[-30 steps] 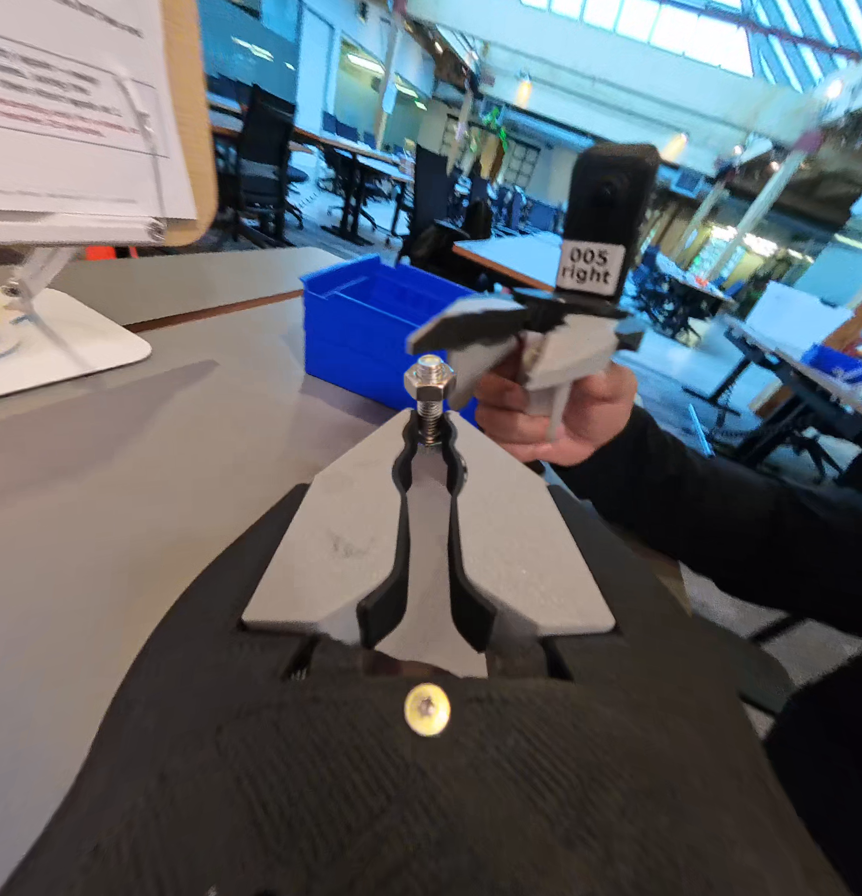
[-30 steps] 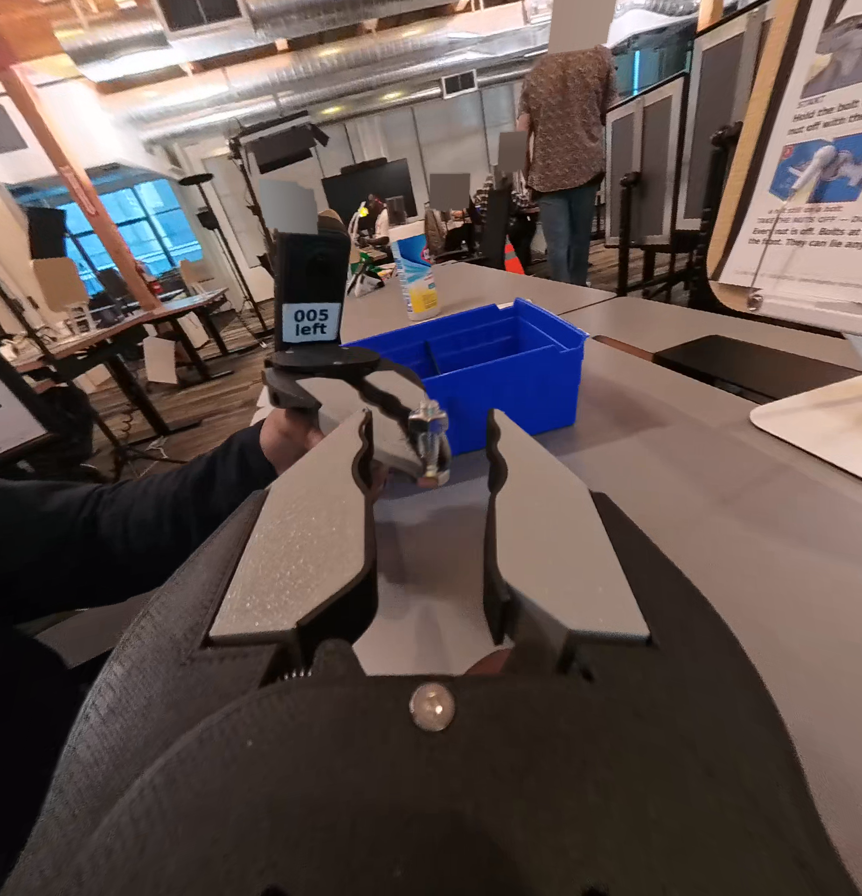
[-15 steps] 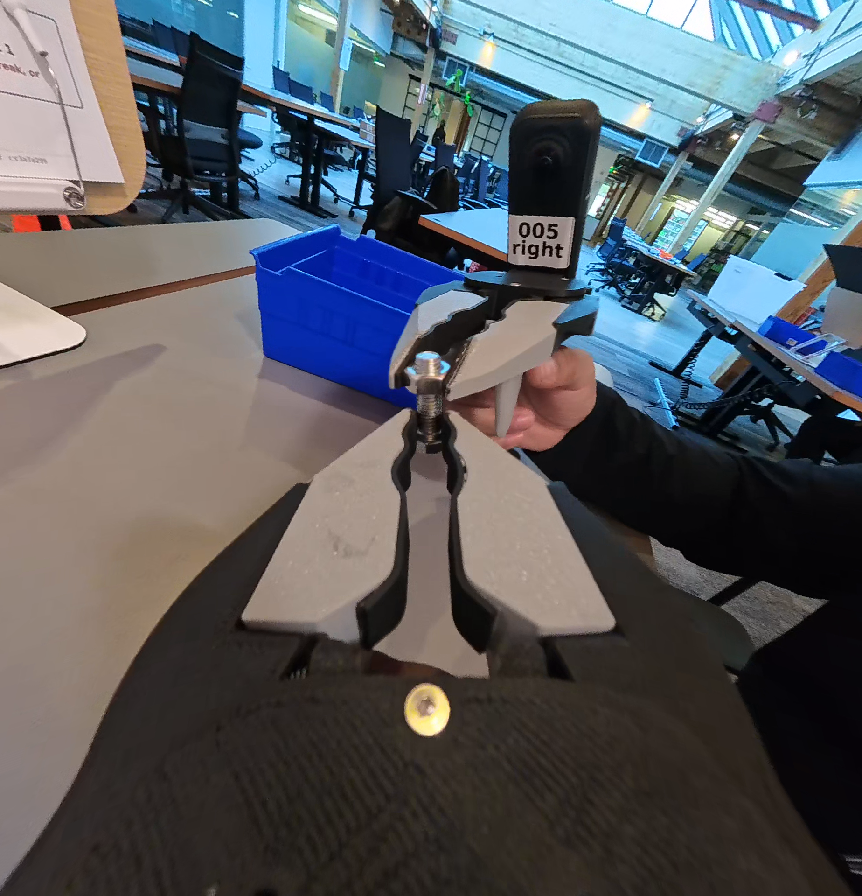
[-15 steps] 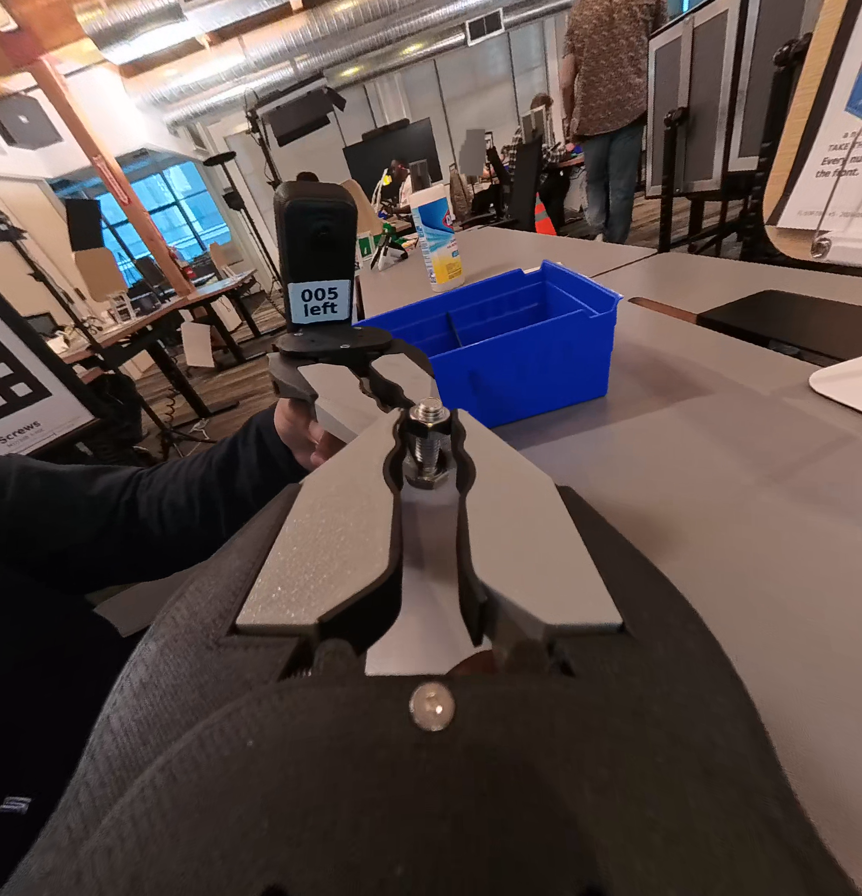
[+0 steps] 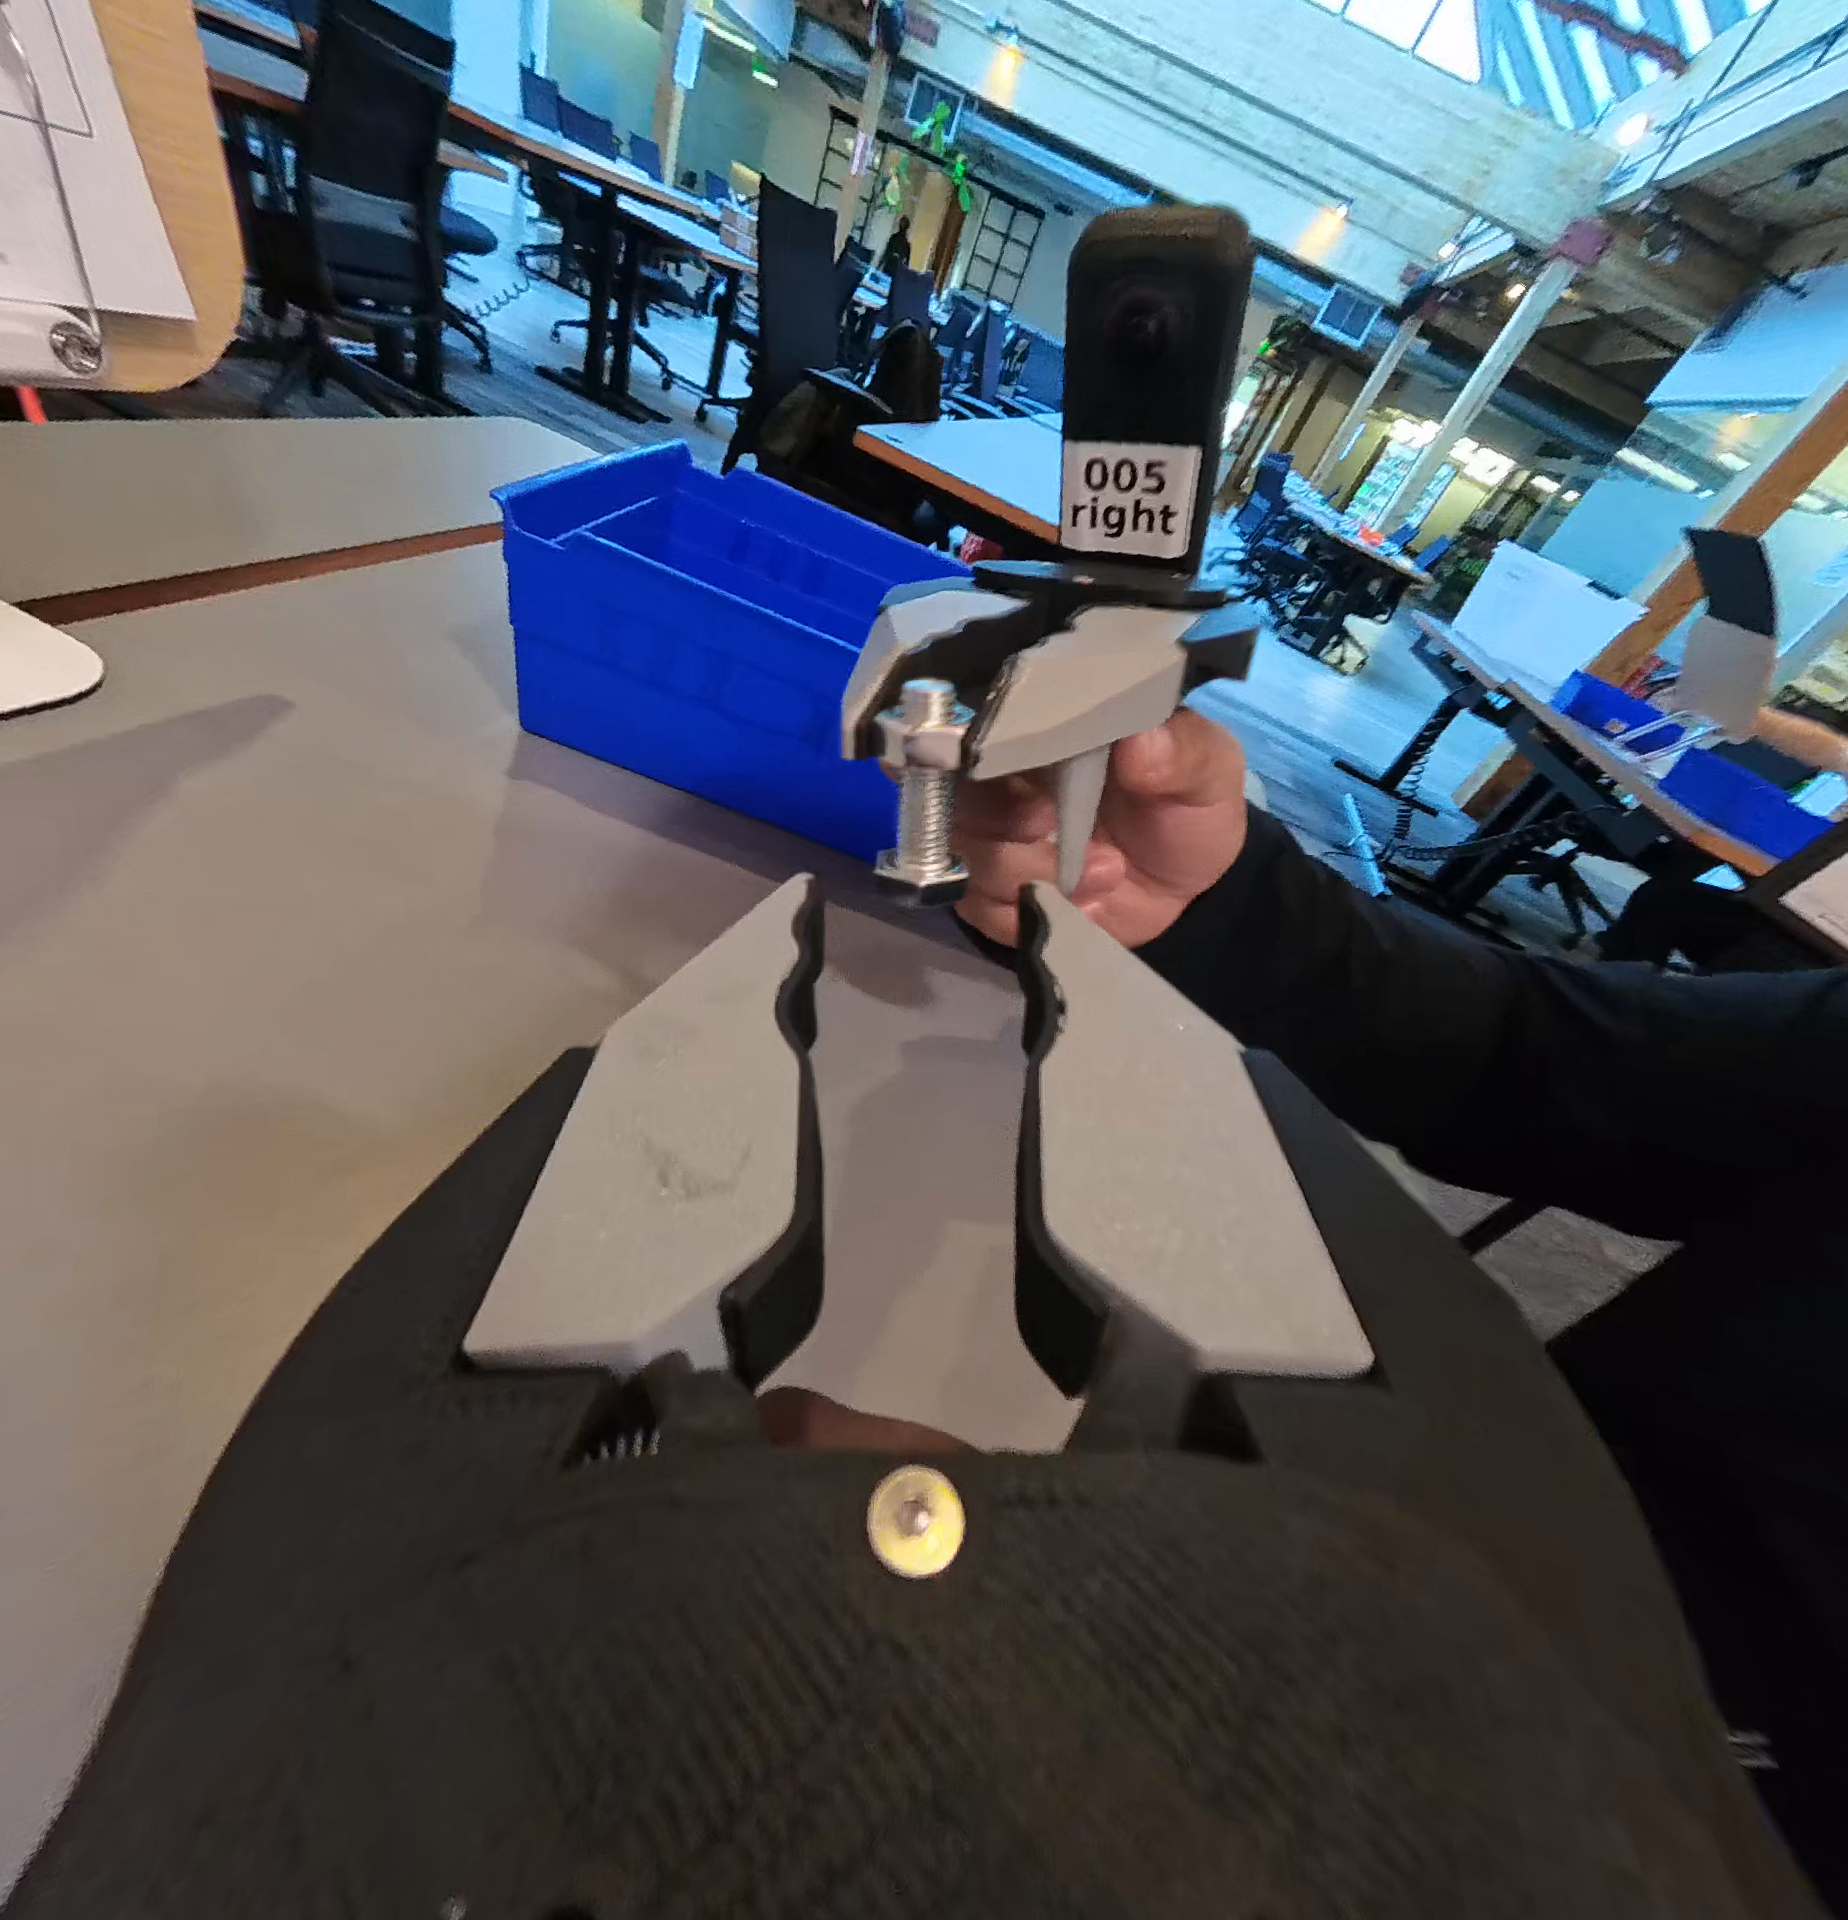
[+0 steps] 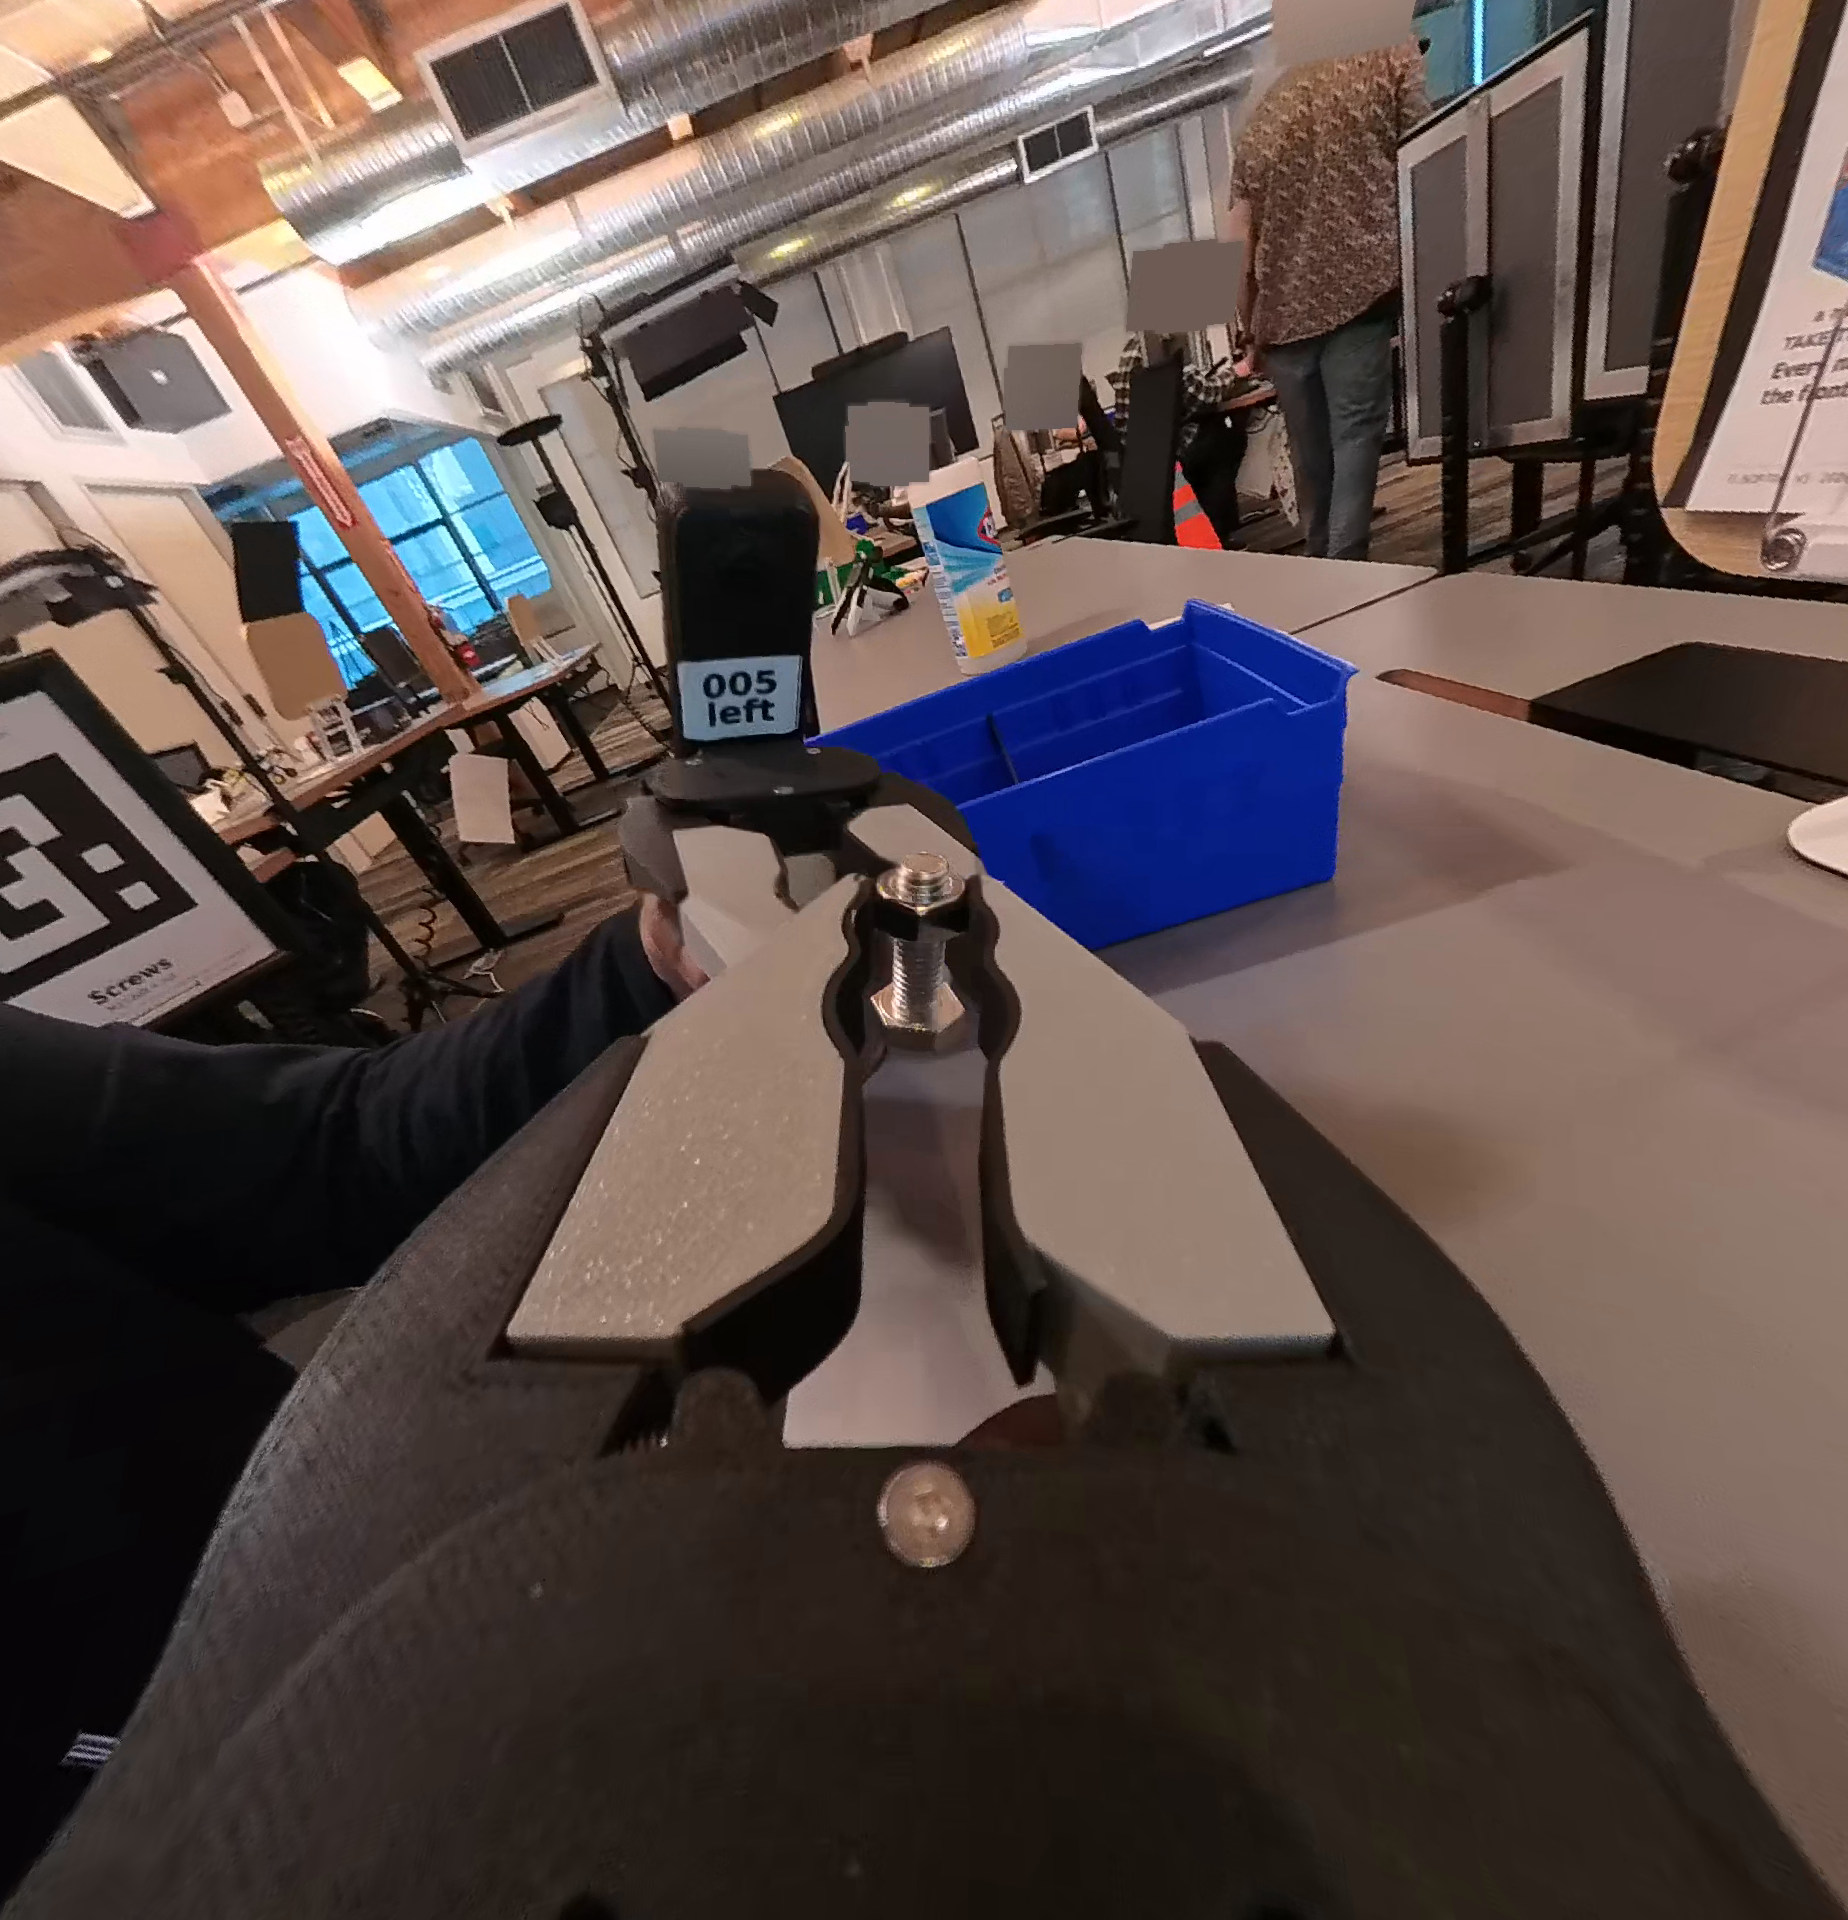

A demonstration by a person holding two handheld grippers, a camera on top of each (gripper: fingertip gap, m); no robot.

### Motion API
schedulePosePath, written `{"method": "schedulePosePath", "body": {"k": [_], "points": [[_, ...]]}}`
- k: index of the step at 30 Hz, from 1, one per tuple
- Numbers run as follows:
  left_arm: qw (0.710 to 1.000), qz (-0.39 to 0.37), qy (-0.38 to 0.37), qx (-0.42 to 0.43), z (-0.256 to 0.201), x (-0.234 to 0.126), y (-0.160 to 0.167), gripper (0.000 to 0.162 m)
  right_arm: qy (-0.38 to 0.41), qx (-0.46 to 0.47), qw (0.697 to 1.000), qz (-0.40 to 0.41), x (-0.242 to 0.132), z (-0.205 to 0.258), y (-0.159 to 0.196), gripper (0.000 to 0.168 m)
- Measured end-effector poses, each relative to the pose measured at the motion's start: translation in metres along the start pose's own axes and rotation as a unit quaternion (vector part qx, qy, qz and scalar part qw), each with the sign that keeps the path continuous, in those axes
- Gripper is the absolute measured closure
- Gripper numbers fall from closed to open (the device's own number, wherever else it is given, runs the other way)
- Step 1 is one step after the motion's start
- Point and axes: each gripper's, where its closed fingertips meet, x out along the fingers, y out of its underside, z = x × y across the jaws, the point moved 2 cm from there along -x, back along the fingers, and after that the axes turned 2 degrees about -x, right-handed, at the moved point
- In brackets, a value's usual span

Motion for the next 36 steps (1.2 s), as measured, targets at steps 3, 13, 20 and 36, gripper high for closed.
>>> {"method": "schedulePosePath", "body": {"k": [3, 13, 20, 36], "points": [[1.000, 0.006, -0.010, 0.019, 0.001, 0.003, 0.003, 0.134, -0.007, -0.002, 1.000, 0.003, 0.001, 0.004, 0.001, 0.154], [1.000, 0.002, -0.005, 0.019, -0.002, 0.006, 0.004, 0.140, -0.009, 0.000, 1.000, 0.002, 0.002, 0.005, 0.001, 0.154], [0.999, -0.005, -0.020, 0.040, -0.002, 0.008, 0.002, 0.147, -0.003, 0.006, 1.000, -0.007, 0.001, 0.002, -0.001, 0.154], [0.996, -0.040, -0.075, 0.014, 0.023, -0.006, -0.009, 0.147, 0.012, -0.014, 0.999, -0.027, -0.009, -0.001, -0.011, 0.146]]}}
